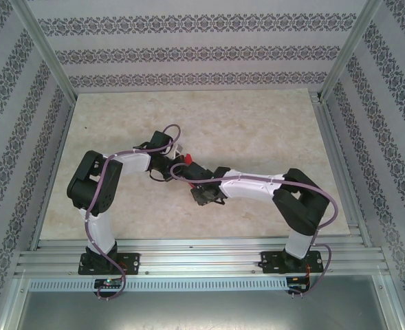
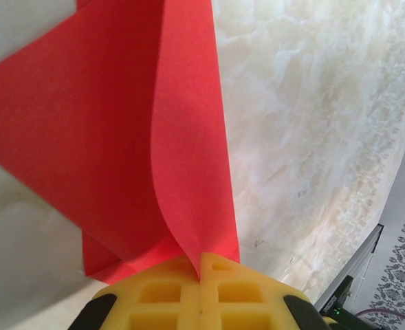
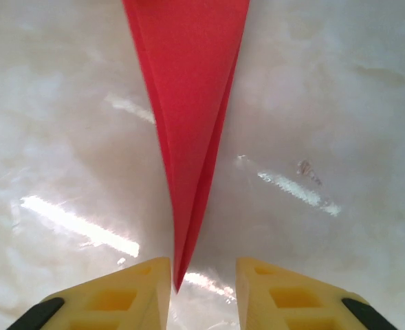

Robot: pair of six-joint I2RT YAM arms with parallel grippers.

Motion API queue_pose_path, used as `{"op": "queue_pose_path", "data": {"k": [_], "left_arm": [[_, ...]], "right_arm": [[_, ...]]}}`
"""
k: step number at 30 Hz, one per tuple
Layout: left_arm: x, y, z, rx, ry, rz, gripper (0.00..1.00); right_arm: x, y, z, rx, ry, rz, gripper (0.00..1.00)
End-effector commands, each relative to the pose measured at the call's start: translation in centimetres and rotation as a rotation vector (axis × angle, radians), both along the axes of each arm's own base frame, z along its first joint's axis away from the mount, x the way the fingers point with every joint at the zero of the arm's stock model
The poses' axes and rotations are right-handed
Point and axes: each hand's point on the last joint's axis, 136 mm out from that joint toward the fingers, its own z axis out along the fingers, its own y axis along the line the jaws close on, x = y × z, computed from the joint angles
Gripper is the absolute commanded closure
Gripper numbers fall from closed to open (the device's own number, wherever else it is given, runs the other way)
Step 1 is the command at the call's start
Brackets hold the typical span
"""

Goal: Fold a paper plane with a square sheet of paper (fold left side to right side)
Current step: Fold the wing for the fifth time at the center of the table.

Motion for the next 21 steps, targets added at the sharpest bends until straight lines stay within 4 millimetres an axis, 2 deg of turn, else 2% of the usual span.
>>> {"op": "queue_pose_path", "data": {"k": [1, 5, 9, 16, 21], "left_arm": [[0.5, 0.1, 1.3, -0.022, -0.077, -0.021, 0.98], [0.5, 0.3, 1.1, -0.016, -0.085, -0.026, 0.98], [0.7, 0.5, 0.9, -0.012, -0.090, -0.028, 0.98], [1.0, 0.7, 0.2, -0.004, -0.089, -0.035, 0.98], [1.2, 0.6, -0.2, -0.007, -0.086, -0.036, 0.98]], "right_arm": [[0.6, 1.5, 2.8, 0.204, -0.009, 0.001, 0.67], [1.8, 0.6, 4.1, 0.325, 0.004, -0.059, 0.66], [2.4, 0.0, 3.9, 0.339, 0.016, -0.079, 0.67], [2.4, 1.3, 3.0, 0.388, 0.064, -0.088, 0.76], [2.5, 2.1, 2.4, 0.405, 0.091, -0.098, 0.78]]}}
